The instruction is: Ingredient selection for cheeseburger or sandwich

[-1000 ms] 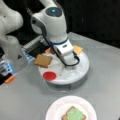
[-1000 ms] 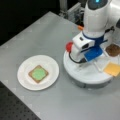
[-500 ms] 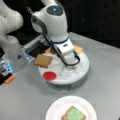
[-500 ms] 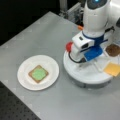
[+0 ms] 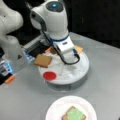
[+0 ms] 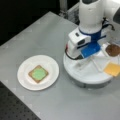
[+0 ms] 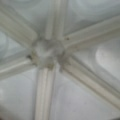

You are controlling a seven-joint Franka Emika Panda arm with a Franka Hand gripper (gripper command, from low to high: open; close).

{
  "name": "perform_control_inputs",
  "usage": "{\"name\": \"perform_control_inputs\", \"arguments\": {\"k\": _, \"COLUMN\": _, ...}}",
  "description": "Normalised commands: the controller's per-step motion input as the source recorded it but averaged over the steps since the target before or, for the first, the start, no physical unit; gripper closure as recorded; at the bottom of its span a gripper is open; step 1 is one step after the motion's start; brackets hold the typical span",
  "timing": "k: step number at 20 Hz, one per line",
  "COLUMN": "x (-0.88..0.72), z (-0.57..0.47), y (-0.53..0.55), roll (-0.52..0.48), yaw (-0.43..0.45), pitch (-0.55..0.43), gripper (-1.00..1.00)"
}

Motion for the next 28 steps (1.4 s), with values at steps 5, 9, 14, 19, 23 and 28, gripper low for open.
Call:
{"name": "perform_control_inputs", "arguments": {"k": 5, "x": 0.06, "z": 0.26, "y": -0.23, "roll": 0.038, "yaw": -0.421, "pitch": -0.023, "gripper": -1.0}}
{"name": "perform_control_inputs", "arguments": {"k": 9, "x": 0.07, "z": 0.23, "y": -0.22, "roll": -0.109, "yaw": -0.618, "pitch": -0.061, "gripper": -1.0}}
{"name": "perform_control_inputs", "arguments": {"k": 14, "x": 0.1, "z": 0.2, "y": -0.12, "roll": -0.124, "yaw": -0.549, "pitch": 0.041, "gripper": -1.0}}
{"name": "perform_control_inputs", "arguments": {"k": 19, "x": 0.15, "z": 0.17, "y": -0.2, "roll": 0.071, "yaw": -0.445, "pitch": 0.159, "gripper": -1.0}}
{"name": "perform_control_inputs", "arguments": {"k": 23, "x": 0.22, "z": 0.25, "y": -0.37, "roll": 0.432, "yaw": -0.551, "pitch": 0.257, "gripper": -1.0}}
{"name": "perform_control_inputs", "arguments": {"k": 28, "x": 0.26, "z": 0.26, "y": -0.37, "roll": 0.471, "yaw": -0.486, "pitch": 0.261, "gripper": -1.0}}
